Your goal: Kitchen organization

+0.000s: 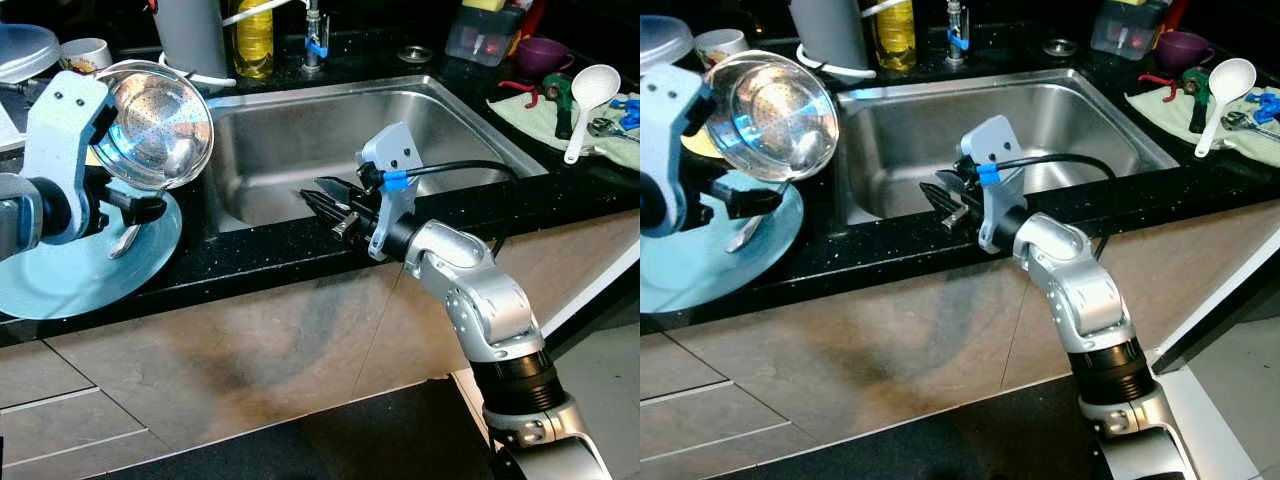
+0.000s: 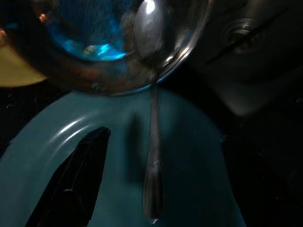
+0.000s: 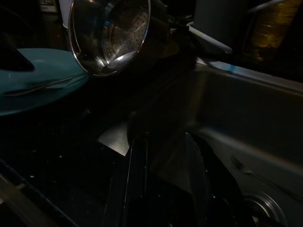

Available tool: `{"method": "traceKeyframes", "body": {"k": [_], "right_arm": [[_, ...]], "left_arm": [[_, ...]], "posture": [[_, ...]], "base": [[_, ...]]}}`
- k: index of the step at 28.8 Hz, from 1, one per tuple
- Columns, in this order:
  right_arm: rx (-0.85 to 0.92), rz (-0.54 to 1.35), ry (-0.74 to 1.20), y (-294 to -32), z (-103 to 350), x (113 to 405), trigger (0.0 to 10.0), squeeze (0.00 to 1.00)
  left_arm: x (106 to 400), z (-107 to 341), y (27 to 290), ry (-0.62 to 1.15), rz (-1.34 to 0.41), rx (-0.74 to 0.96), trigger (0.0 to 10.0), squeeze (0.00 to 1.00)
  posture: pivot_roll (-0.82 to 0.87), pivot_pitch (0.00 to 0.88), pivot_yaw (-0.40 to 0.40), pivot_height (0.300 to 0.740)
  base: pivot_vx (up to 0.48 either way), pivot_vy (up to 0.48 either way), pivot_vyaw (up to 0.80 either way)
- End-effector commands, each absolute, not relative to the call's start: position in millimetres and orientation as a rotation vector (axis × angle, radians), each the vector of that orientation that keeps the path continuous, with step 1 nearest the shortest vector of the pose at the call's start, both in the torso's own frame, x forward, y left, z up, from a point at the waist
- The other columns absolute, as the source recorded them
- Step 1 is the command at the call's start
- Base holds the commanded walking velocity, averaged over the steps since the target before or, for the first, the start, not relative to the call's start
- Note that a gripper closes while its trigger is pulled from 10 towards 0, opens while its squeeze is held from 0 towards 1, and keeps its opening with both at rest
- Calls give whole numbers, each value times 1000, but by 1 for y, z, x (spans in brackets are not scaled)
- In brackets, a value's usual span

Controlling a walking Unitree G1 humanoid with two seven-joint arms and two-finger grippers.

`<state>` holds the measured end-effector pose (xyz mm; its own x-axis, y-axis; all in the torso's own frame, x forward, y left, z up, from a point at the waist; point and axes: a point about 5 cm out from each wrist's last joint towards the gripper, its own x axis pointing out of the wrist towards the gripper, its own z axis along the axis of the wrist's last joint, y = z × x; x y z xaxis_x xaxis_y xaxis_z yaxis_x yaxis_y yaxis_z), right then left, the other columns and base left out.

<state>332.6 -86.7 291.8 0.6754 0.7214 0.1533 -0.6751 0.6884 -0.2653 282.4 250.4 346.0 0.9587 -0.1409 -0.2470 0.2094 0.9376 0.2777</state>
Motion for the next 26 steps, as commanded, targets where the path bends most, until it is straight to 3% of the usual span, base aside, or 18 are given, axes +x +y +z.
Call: {"method": "traceKeyframes", "body": {"k": [1, 26], "right_arm": [[-196, 817, -246, -84, 290, 330, 10000, 0], [-202, 834, -252, -80, 293, 330, 10000, 0]], "left_arm": [[279, 340, 261, 270, -125, 323, 10000, 0], [308, 300, 268, 249, -106, 249, 10000, 0]], "posture": [[-33, 205, -37, 740], [-49, 199, -44, 740]], "base": [[0, 0, 0], [0, 0, 0]]}}
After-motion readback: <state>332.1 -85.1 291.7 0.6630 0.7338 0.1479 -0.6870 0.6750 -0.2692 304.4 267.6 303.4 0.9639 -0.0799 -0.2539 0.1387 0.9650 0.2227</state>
